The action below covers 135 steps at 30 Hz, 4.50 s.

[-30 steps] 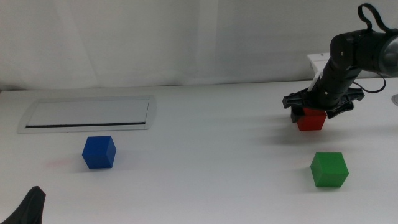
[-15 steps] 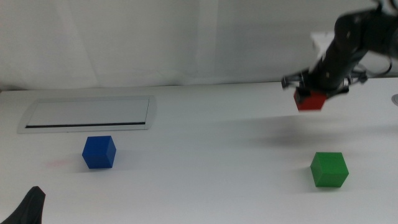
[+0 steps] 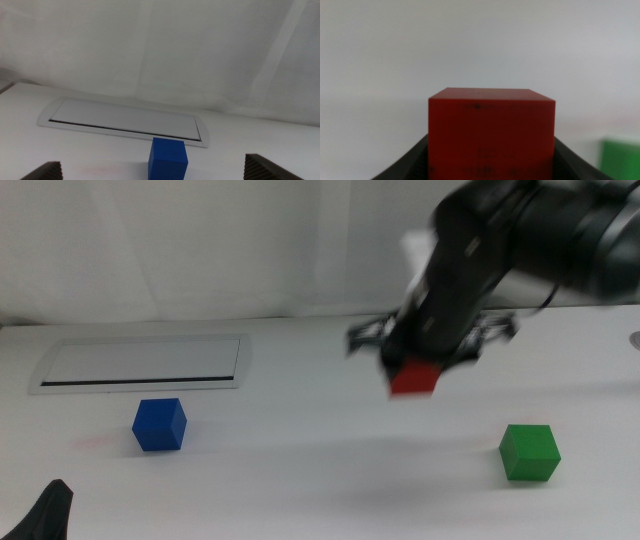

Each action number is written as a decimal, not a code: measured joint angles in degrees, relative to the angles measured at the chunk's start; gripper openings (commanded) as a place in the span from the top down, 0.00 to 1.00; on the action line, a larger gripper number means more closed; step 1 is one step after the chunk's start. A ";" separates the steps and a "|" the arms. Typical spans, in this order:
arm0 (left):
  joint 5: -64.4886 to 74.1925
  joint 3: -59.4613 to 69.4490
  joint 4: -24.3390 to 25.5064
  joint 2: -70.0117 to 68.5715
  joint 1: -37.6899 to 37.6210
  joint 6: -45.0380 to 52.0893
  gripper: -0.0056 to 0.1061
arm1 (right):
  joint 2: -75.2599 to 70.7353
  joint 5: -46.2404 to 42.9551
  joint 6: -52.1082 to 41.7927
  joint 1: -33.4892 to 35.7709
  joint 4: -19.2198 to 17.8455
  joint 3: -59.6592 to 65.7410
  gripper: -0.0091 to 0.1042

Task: Stack red cubes first, then green, then blue cubes in a specific spot.

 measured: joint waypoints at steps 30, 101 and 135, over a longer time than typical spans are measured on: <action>0.00 0.00 0.00 0.00 0.00 0.00 0.14 | 9.33 -14.90 13.52 11.21 1.28 11.85 0.94; 0.00 0.00 0.00 0.00 0.00 0.00 0.14 | -24.29 -11.85 -8.88 -16.51 -0.71 36.02 0.01; 0.00 0.00 0.00 0.00 0.00 0.00 0.15 | -10.45 -23.57 -5.50 -17.94 -1.13 37.96 0.17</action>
